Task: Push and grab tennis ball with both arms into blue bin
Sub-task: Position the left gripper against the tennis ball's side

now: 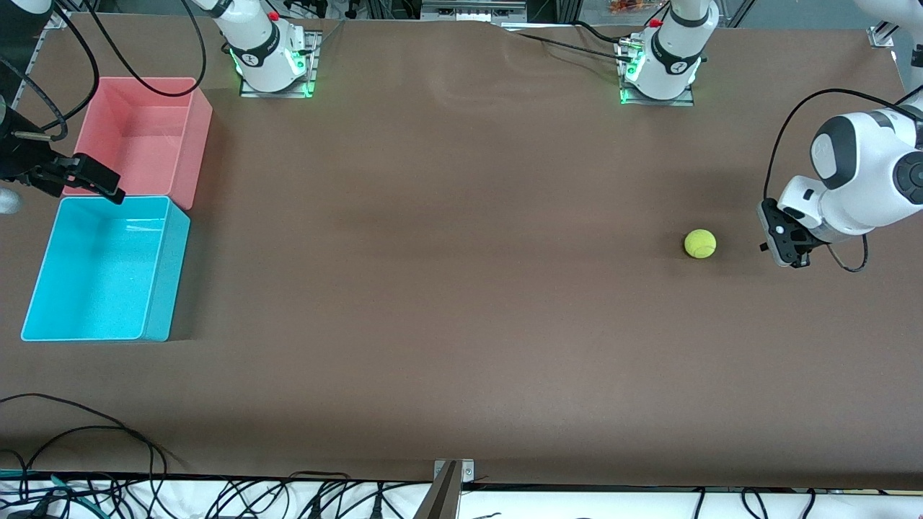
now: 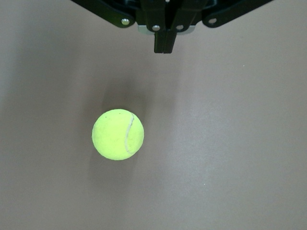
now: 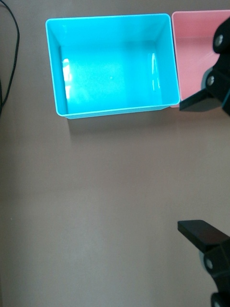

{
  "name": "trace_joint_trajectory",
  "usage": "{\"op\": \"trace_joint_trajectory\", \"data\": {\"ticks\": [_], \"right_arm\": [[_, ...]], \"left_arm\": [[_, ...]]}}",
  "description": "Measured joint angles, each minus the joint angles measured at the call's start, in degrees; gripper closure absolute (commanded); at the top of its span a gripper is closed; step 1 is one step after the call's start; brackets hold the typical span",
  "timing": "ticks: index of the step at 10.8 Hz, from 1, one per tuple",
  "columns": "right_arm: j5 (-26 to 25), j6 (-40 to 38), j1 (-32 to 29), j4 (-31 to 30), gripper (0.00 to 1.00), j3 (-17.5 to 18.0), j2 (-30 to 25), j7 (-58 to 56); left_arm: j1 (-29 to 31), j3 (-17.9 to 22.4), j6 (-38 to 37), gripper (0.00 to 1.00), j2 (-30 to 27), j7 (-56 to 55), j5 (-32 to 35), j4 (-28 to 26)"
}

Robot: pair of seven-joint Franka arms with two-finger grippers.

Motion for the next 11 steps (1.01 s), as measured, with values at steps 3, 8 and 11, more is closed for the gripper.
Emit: {"op": "trace_joint_trajectory", "data": {"ticks": [3, 8, 11], "right_arm": [[0.0, 0.0, 0.0, 0.0, 0.0, 0.0, 0.0, 0.0], [0.0, 0.01, 0.0, 0.0, 0.0, 0.0, 0.0, 0.0], [0.0, 0.01, 0.0, 0.0, 0.0, 0.0, 0.0, 0.0]], "left_arm": [[0.0, -0.02, 4.52, 1.0, -0.01, 0.99, 0.04, -3.74], [0.01, -0.12, 9.1, 1.0, 0.16, 1.03, 0.04, -8.11], [0.26, -0.05, 11.3, 1.0, 1.65, 1.03, 0.04, -9.68]]}}
